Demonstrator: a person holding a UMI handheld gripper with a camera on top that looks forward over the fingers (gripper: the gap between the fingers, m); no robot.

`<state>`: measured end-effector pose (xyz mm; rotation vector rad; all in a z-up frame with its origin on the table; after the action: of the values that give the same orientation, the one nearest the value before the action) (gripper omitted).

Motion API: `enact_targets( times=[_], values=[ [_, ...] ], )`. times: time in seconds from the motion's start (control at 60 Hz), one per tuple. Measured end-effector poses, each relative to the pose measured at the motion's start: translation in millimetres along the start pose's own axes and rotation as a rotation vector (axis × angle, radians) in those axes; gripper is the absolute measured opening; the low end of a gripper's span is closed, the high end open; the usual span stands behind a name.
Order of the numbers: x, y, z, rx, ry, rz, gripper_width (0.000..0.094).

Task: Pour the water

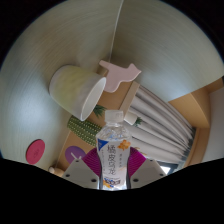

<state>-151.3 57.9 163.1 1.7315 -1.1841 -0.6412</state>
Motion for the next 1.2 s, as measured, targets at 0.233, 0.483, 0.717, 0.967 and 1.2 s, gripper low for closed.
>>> enact_targets(
  times=[0.233,0.483,0.717,0.967,1.2],
  values=[
    [-17,4,18,0.366,0.072,0.038,0.0306],
    [-22,-3,23,0.420,0.084,0.054,0.0308],
    [-11,31,-8,-0.209,-0.040,-0.075,0.0306],
    [16,75,-59,-1.187,-0.104,-0.321,0.0304],
    [36,43,-88,-1.749,-0.143,-0.474,0.0319]
  ],
)
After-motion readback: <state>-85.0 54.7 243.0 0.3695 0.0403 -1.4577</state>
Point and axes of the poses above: the point between the fingertips, and its own axes, seen from behind it with the camera up: y to the right, z up, x backward, against the way the camera looks, the point moved 8 cm from there along x, backward, against the way the camera looks, and after that the axes turned 14 degrees about y, right-handed, at the moved point
